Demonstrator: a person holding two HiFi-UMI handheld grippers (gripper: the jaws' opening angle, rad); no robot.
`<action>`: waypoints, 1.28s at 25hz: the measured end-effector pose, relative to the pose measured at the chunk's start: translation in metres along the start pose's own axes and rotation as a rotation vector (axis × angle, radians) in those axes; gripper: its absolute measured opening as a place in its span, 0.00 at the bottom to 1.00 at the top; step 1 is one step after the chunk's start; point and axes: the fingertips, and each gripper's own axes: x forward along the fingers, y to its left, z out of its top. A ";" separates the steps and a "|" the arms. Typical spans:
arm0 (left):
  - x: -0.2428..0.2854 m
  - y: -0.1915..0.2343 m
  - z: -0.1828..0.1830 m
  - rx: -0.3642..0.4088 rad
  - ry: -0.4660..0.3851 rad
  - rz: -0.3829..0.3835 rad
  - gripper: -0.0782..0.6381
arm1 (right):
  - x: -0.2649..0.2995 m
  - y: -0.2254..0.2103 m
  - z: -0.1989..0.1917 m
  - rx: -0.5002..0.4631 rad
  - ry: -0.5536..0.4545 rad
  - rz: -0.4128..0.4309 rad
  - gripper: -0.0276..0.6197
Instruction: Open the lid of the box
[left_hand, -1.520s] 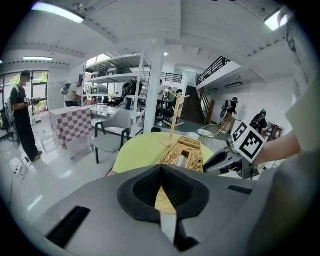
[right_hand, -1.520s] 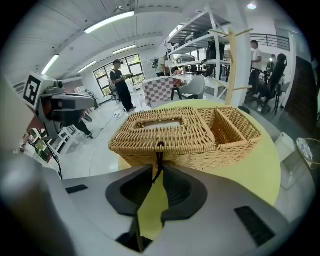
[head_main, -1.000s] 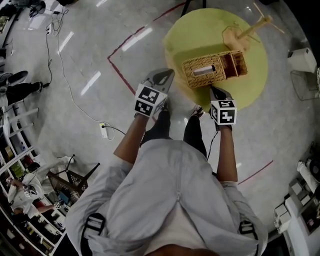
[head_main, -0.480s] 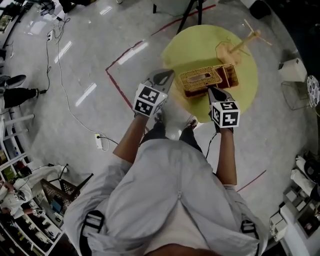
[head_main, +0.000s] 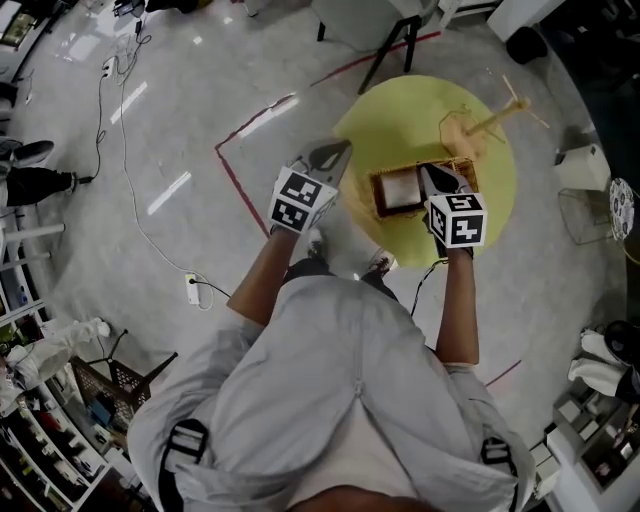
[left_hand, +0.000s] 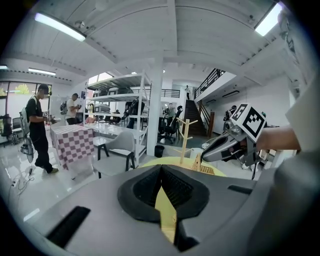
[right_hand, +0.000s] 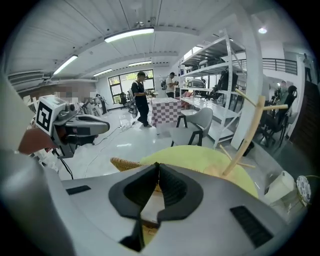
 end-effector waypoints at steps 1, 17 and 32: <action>0.001 0.005 0.001 -0.002 -0.001 0.003 0.15 | 0.005 -0.001 0.005 -0.006 0.000 -0.001 0.10; 0.018 0.070 -0.011 -0.051 0.032 0.021 0.15 | 0.101 -0.029 0.040 -0.008 0.057 -0.031 0.10; 0.025 0.088 -0.037 -0.097 0.077 0.028 0.15 | 0.131 -0.041 0.022 0.046 0.123 -0.033 0.19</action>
